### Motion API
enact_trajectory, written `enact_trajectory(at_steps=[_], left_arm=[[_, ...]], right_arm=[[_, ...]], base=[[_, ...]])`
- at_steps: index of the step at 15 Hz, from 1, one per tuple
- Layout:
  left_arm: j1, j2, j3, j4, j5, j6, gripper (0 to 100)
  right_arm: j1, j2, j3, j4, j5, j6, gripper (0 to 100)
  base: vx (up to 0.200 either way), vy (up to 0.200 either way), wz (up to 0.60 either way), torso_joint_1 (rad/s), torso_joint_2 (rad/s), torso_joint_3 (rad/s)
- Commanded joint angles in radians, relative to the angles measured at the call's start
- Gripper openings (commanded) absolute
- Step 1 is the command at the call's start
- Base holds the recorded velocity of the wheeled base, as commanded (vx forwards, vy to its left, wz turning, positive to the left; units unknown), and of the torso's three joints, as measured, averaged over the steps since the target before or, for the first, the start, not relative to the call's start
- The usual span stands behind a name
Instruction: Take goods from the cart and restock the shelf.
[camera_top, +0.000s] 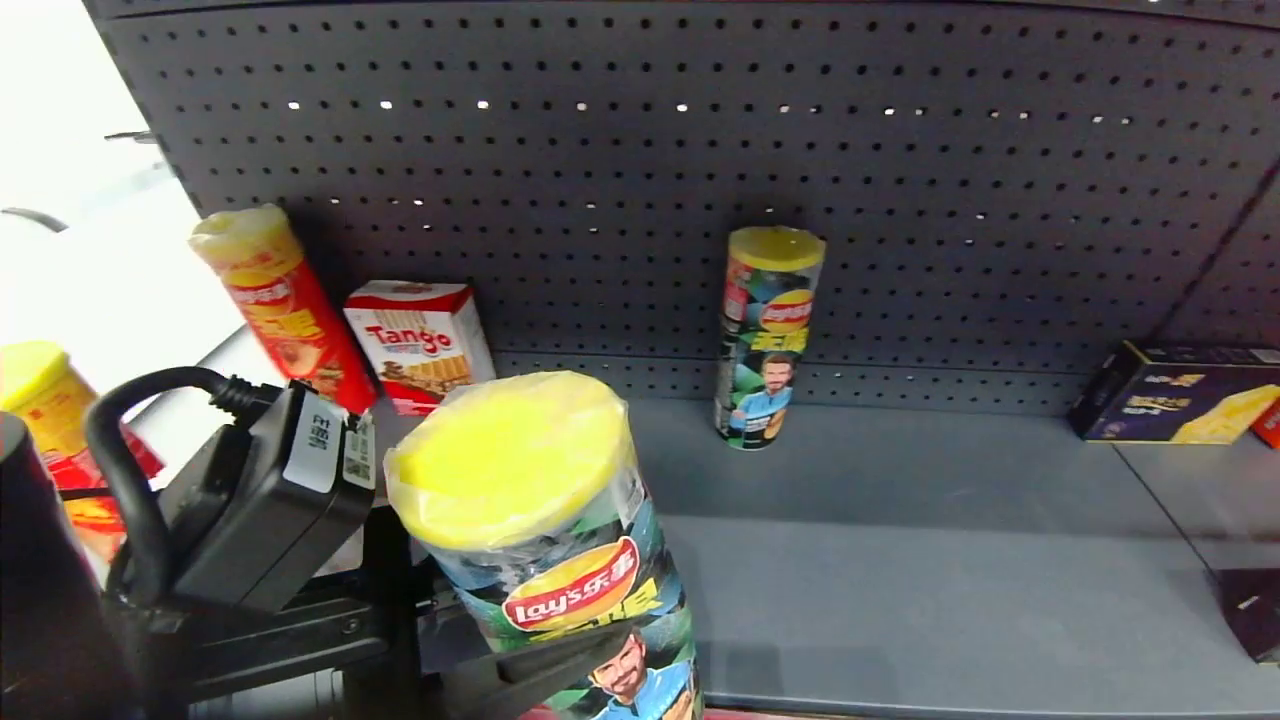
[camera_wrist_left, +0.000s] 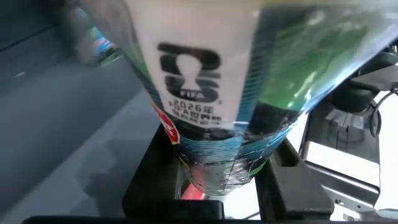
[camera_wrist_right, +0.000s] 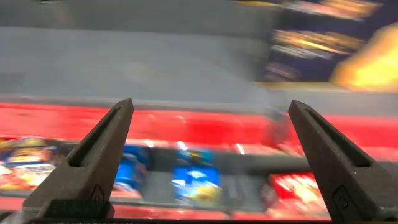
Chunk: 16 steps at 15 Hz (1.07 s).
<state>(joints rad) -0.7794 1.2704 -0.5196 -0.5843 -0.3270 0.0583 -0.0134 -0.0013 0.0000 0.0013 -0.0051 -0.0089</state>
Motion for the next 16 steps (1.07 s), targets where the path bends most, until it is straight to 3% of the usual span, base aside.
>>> enact_trajectory(at_steps=[1, 15, 16], left_arm=[[0.003, 0.0, 0.003, 0.0, 0.0, 0.0, 0], [0.014, -0.017, 0.058, -0.025, 0.005, 0.005, 0], [0.014, -0.022, 0.059, -0.025, 0.006, 0.018, 0]], right_arm=[[0.0, 0.001, 0.0, 0.0, 0.001, 0.0, 100], [0.0, 0.001, 0.0, 0.002, 0.004, -0.003, 100], [0.003, 0.012, -0.064, 0.009, 0.042, -0.036, 100]], base=[[0.0, 0.0, 0.0, 0.0, 0.0, 0.0], [0.0, 0.0, 0.0, 0.0, 0.0, 0.0], [0.0, 0.0, 0.0, 0.0, 0.0, 0.0]])
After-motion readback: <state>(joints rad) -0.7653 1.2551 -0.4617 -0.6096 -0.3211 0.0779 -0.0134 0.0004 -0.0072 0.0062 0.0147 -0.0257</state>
